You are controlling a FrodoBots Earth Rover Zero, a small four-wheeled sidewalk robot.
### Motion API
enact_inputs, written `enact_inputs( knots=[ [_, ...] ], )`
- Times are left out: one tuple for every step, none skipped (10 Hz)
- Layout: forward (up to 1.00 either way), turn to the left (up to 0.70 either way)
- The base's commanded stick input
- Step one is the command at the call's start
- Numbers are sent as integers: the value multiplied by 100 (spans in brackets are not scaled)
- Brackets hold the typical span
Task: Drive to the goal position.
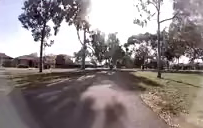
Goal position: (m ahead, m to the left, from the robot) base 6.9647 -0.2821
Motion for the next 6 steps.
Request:
enact_inputs(
  knots=[
    [100, 0],
    [100, 0],
    [100, 0],
    [100, 0],
    [100, 0],
    [100, 0]
  ],
)
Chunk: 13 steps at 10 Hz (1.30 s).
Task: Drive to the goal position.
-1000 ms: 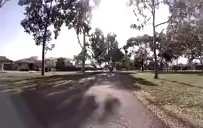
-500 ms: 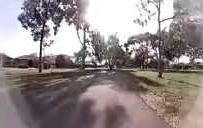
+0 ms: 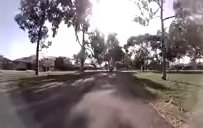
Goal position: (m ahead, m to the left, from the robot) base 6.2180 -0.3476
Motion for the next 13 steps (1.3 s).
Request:
enact_inputs(
  knots=[
    [100, 0],
    [100, 0],
    [100, 0],
    [100, 0],
    [100, 0],
    [100, 0],
    [100, 0],
    [100, 0],
    [100, 0],
    [100, 0],
    [100, 0],
    [100, 0],
    [100, 0]
  ],
)
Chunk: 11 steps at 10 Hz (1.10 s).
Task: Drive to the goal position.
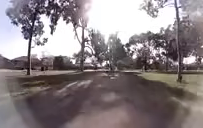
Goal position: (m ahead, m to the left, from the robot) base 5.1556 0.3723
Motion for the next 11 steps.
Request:
enact_inputs(
  knots=[
    [100, 0],
    [100, 0],
    [100, 0],
    [100, 0],
    [100, 0],
    [100, 0],
    [100, 0],
    [100, 0],
    [100, 0],
    [100, 0],
    [100, 0]
  ],
)
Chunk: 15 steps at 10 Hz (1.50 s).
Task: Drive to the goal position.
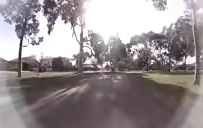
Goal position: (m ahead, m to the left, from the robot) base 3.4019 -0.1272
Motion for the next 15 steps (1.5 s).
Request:
enact_inputs(
  knots=[
    [100, 0],
    [100, 0],
    [100, 0],
    [100, 0],
    [100, 0],
    [100, 0],
    [100, 0],
    [100, 0],
    [100, 0],
    [100, -2],
    [100, -6],
    [100, -9],
    [100, -40],
    [100, -40],
    [100, -40]
  ],
)
